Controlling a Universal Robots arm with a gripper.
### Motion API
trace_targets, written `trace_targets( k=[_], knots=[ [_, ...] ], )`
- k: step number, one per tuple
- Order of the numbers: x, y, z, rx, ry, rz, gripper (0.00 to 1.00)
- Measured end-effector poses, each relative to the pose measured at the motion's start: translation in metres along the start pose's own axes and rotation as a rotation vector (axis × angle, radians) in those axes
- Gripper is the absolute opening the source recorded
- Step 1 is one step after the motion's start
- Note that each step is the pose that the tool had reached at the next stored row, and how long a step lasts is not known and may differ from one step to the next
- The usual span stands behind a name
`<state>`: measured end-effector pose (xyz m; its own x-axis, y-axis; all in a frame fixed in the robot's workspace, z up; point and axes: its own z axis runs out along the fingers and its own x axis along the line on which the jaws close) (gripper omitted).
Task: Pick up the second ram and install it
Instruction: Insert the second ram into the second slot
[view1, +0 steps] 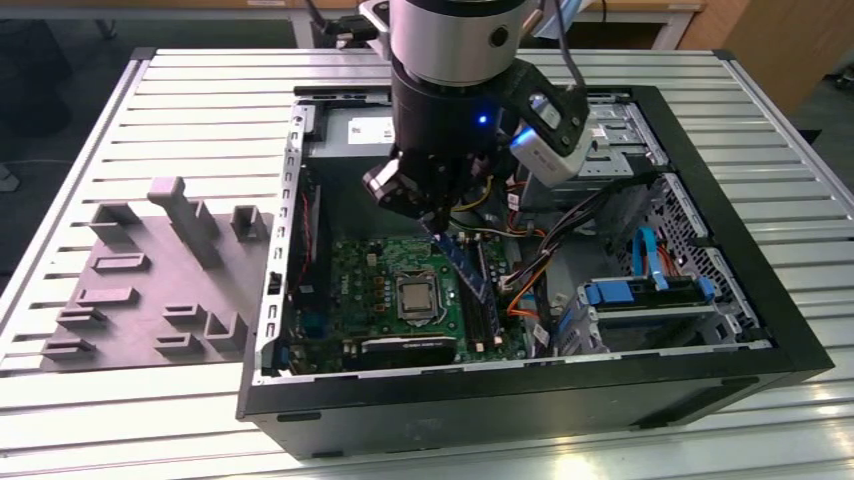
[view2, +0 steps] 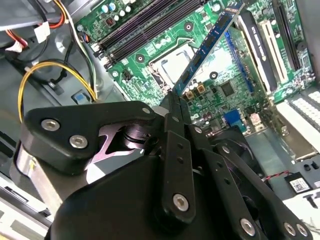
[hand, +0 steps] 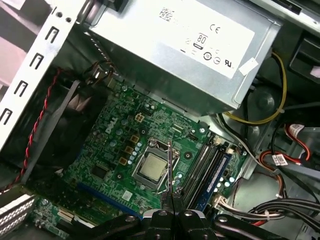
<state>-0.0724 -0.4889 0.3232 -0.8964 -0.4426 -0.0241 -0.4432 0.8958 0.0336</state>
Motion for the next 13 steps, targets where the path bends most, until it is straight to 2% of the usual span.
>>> trace_targets(
  k=[13],
  knots=[
    [0.0000, 0.0000, 0.0002, 0.0028, -0.0038, 0.114, 0.12]
  ],
)
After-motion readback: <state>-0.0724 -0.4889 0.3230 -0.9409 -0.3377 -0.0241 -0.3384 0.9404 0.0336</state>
